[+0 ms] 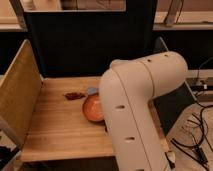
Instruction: Drag the ceramic bowl in a circle
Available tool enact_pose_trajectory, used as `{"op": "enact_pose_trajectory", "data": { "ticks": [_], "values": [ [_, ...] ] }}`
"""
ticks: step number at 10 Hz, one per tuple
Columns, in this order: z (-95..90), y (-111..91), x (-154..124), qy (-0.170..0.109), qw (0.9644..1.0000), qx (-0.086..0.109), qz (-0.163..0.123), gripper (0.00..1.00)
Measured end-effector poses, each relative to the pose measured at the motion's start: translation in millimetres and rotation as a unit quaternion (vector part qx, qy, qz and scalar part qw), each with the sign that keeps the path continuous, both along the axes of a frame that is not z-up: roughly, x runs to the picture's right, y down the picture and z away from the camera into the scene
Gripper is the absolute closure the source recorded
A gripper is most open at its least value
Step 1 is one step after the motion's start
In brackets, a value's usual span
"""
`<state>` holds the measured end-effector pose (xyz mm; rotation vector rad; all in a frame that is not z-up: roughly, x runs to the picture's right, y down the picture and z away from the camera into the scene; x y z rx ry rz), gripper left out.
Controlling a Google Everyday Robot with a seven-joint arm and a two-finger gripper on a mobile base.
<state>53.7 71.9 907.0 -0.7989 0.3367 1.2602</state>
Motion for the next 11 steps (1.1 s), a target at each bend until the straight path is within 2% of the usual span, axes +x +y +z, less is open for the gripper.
{"op": "enact_pose_trajectory", "data": {
  "ticks": [2,4,6,8,10,11],
  "values": [
    [10.2,-13,-11,-0.012,0.9999,-0.004,-0.006,1.00],
    [11.5,-21,-40,-0.036,0.9987,0.001,-0.035,1.00],
    [5.1,-17,-65,-0.065,0.9958,0.004,-0.065,1.00],
    [0.1,-9,-71,-0.074,0.9945,0.001,-0.074,0.98],
    [-3.9,3,-53,-0.056,0.9963,-0.015,-0.063,0.75],
    [-4.4,4,-47,-0.049,0.9971,-0.017,-0.056,0.68]
  ]
}}
